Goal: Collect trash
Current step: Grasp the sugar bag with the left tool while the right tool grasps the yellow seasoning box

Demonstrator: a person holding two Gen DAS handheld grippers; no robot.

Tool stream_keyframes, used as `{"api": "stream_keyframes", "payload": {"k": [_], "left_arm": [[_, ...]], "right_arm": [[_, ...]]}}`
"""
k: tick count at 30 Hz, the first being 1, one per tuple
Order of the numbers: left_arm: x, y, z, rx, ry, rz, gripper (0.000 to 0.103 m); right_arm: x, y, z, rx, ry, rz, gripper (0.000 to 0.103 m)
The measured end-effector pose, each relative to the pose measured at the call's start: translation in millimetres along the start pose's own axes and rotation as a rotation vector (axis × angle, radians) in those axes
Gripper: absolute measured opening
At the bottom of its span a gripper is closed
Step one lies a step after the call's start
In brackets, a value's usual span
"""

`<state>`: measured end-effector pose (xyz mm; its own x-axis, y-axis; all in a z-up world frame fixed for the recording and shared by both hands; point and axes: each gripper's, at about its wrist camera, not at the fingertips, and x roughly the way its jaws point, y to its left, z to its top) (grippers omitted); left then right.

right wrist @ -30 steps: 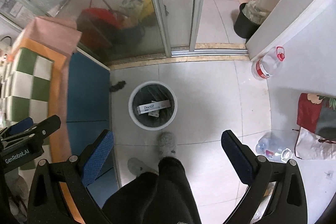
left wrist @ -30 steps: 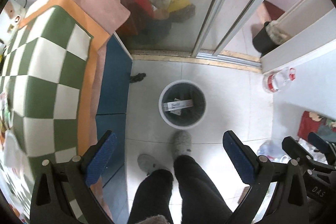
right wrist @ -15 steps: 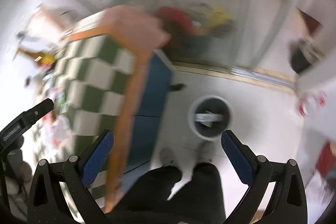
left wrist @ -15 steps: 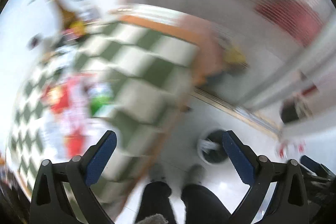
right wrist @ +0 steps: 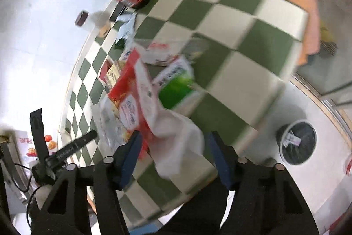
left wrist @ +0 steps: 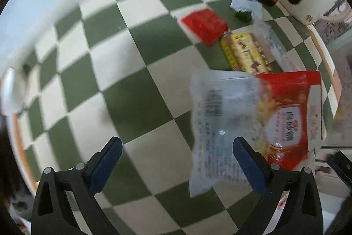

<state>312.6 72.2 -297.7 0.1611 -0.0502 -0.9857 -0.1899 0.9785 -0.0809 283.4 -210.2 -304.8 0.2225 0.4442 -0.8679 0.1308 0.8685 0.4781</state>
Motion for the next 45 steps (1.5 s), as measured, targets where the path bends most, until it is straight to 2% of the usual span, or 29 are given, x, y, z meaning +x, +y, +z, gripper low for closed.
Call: {"api": "stream_keyframes", "payload": {"k": [1,3,5,8,10,12,15,16,17,19,20,22,24,29,32,36,39,41,45], "left_arm": [[6.6,1.6,4.1,-0.001,0.010,-0.026,0.102],[18.3,1.6,7.2,0.006,0.023,-0.071,0.102],[28.0,-2.4,11.2,0.030,0.025,-0.110,0.102],[31.7,-16.6,14.4,0.068,0.023,-0.169,0.102],[34.7,-25.6,17.5,0.100,0.011,-0.185,0.101],[33.4,-32.9,20.7,0.128,-0.011,-0.200,0.088],[22.2,-33.3,25.8,0.136,-0.047,-0.210,0.056],[14.3,-32.0,27.6,0.132,-0.057,-0.216,0.039],[8.5,-29.0,30.1,0.125,-0.066,-0.230,0.027],[-11.1,-16.9,30.7,0.097,-0.094,-0.258,0.016],[-22.4,-10.2,28.2,0.091,-0.117,-0.249,0.013],[-48.3,5.4,21.6,0.078,-0.177,-0.223,0.009],[-76.5,24.5,13.7,0.051,-0.246,-0.182,0.008],[-127.4,79.7,0.7,-0.054,-0.389,-0.097,0.004],[-135.3,99.2,4.1,-0.104,-0.443,-0.013,0.004],[-127.5,112.7,14.3,-0.150,-0.490,0.176,0.004],[-109.9,120.2,26.9,-0.174,-0.495,0.291,0.004],[-100.7,128.2,31.2,-0.189,-0.491,0.332,0.004],[-87.8,136.8,40.3,-0.203,-0.478,0.387,0.004]], "right_arm": [[8.9,2.4,5.3,-0.011,0.001,0.000,0.048],[26.4,7.6,15.0,-0.045,-0.003,-0.010,0.024],[46.1,18.8,22.4,-0.078,0.005,-0.058,0.015],[66.0,27.8,31.7,-0.084,0.028,-0.054,0.005],[75.7,33.2,33.2,-0.097,0.036,-0.052,0.005],[80.3,36.8,31.8,-0.114,0.044,-0.058,0.005],[84.6,42.1,29.6,-0.121,0.054,-0.064,0.005],[83.5,43.2,29.3,-0.110,0.059,-0.053,0.005],[81.1,43.0,28.2,-0.104,0.061,-0.049,0.006],[73.7,44.9,26.8,-0.086,0.064,-0.039,0.006],[69.9,46.6,27.0,-0.082,0.062,-0.038,0.008],[60.3,55.1,28.0,-0.081,0.044,-0.036,0.019],[53.9,69.2,31.2,-0.099,0.025,-0.053,0.045],[66.8,106.8,48.9,-0.156,0.038,-0.062,0.065],[85.4,130.9,62.0,-0.143,0.045,-0.051,0.071],[121.2,162.1,75.0,-0.090,0.071,-0.080,0.085],[156.5,191.6,82.1,-0.095,0.078,-0.173,0.092],[172.3,205.2,84.8,-0.110,0.074,-0.220,0.092],[205.5,224.6,86.2,-0.154,0.077,-0.401,0.092]]}}
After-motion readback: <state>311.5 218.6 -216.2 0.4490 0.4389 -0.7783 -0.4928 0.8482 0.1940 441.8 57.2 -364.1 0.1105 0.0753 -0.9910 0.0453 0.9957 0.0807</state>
